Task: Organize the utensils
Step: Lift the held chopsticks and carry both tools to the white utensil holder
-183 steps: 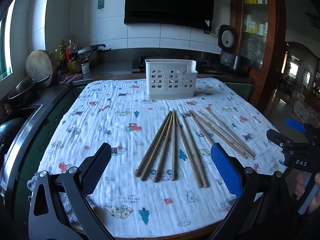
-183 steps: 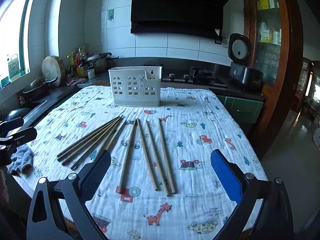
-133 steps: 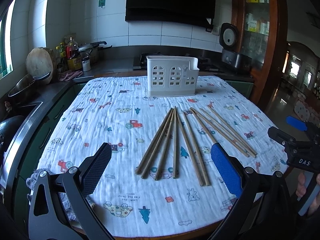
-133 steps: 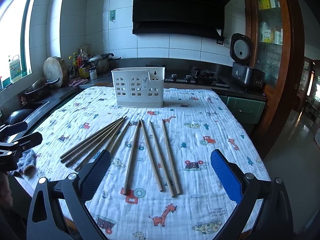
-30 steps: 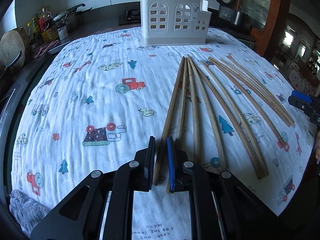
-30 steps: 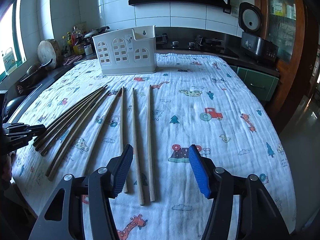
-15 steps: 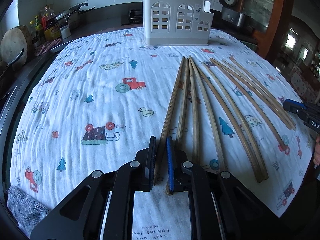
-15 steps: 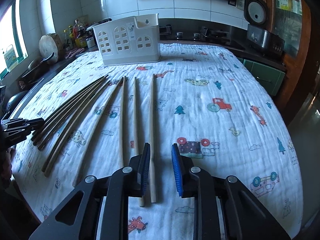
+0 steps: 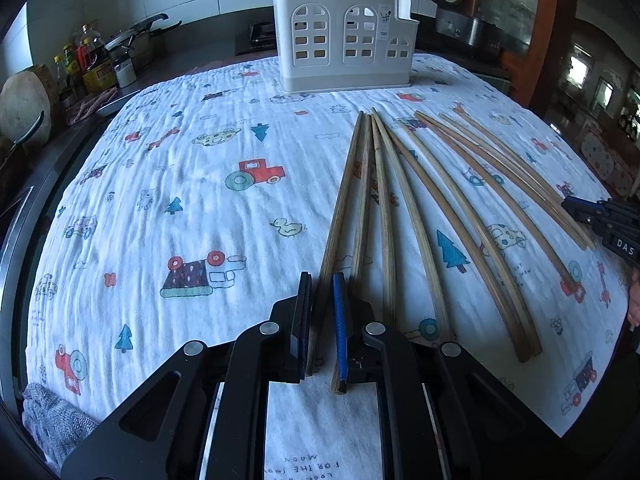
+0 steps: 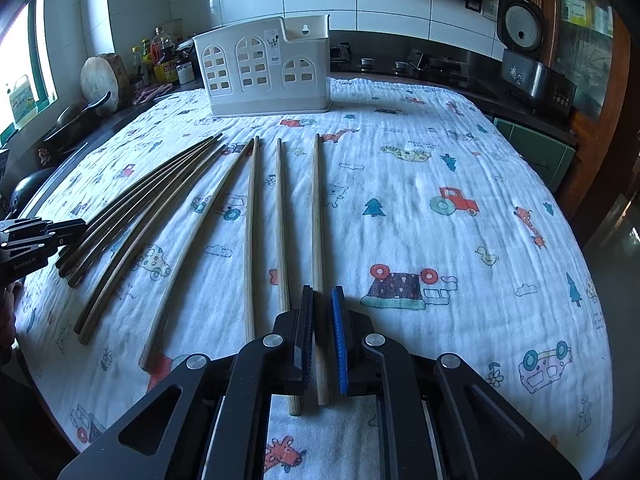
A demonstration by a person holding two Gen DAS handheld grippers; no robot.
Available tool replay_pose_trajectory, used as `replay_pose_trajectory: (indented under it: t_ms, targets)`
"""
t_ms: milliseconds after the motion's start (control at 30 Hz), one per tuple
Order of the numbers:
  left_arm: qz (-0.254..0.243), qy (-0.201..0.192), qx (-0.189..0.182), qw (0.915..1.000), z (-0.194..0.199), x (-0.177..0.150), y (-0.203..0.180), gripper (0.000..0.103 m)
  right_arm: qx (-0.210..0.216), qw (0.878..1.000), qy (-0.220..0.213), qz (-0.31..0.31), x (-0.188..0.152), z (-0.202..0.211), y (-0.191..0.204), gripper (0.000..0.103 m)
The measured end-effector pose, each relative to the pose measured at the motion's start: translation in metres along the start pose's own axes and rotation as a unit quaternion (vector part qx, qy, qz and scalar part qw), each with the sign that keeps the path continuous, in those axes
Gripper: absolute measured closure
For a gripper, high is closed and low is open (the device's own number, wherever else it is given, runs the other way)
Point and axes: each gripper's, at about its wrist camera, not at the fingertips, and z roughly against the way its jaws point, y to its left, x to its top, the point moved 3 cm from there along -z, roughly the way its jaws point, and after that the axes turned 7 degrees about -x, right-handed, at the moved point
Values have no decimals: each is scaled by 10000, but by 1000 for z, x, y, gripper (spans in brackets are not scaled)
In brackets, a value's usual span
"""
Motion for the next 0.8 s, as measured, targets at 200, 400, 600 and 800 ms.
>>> replay_pose_trajectory:
  t_ms: [200,400,600,800]
  targets:
    - [73,-75,-117,9999,7,5,0,97,-84,10000,-48,20,4,3,2,96]
    - [21,-334,-247,9991,37,17,-4,97,-151,9990,-394,125,18,34,3,96]
    - [-24,-726,-235,9971,71,35,-6,97,-248,9954,-903,203,42,71,3,96]
    - [-55,-975,-272,9949,86,63,-5,97,-199,9930,-1115,341,75,86,4,96]
